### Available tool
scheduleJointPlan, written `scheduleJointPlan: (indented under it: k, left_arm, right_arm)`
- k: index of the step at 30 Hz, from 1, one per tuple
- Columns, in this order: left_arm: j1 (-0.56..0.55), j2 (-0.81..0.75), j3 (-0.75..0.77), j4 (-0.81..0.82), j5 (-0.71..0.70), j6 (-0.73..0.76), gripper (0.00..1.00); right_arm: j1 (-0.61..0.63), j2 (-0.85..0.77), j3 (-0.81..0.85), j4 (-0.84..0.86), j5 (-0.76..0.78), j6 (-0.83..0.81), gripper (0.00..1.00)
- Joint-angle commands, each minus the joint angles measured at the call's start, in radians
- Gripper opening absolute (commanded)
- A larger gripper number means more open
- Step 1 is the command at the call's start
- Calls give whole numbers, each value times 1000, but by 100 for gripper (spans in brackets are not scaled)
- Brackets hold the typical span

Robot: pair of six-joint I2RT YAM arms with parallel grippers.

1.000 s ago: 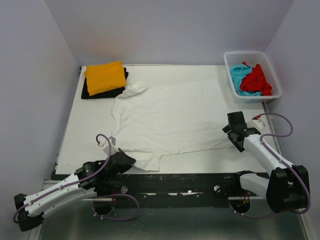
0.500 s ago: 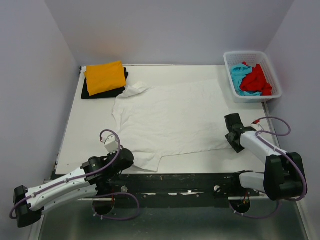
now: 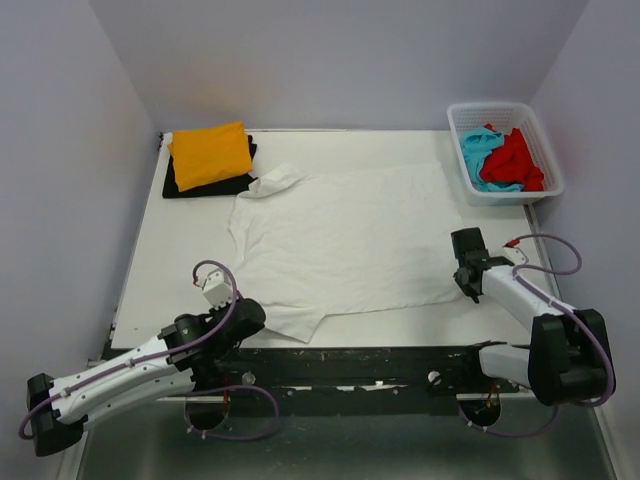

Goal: Fold and stack the t-shirts
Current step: Flatten out the tshirt

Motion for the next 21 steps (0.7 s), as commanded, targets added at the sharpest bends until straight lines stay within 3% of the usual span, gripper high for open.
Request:
scheduleJointPlan:
  k: [1,10,12,17,21]
  left_arm:
    - [-3,2,49,-20,-67,8,0]
    - [24,81,220,24,-203,116,0]
    - [56,101,293,42,-228,191,0]
    - [116,131,501,70,-320,381,0]
    - [120,134,674,188,-380,665,0]
  right_arm:
    - [-5,-22,-27,35,-69,-93,1]
    - [-4,-165,143,108,-177,-263,1]
    - [-4,-185,199,148,-232,-289,1]
    - [-4,-227,377,131,-150,-270,1]
    - [-5,-243,546,92,-150,-315,1]
